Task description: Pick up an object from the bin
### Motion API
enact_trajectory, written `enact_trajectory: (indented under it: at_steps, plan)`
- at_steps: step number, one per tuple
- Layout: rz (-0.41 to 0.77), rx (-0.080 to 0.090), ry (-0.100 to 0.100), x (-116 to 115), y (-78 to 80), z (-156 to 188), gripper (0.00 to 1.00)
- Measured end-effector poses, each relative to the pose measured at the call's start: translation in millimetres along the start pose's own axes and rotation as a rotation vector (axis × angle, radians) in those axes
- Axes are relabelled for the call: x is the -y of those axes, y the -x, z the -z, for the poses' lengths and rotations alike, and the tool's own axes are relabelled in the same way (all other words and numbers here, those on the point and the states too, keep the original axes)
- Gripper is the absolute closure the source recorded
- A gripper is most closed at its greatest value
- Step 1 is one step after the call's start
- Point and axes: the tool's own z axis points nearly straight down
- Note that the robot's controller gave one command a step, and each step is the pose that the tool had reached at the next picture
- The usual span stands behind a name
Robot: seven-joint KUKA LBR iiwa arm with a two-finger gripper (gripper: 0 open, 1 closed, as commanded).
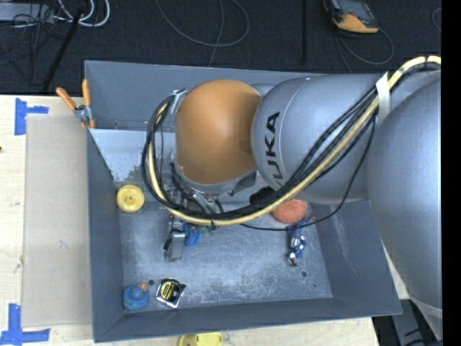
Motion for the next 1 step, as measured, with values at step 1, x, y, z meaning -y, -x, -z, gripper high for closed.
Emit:
enact_trajectory:
  at_steps: [1]
  plan:
    - [-0.004,0.008,0.002,1.1,1.8,4.7,0.0]
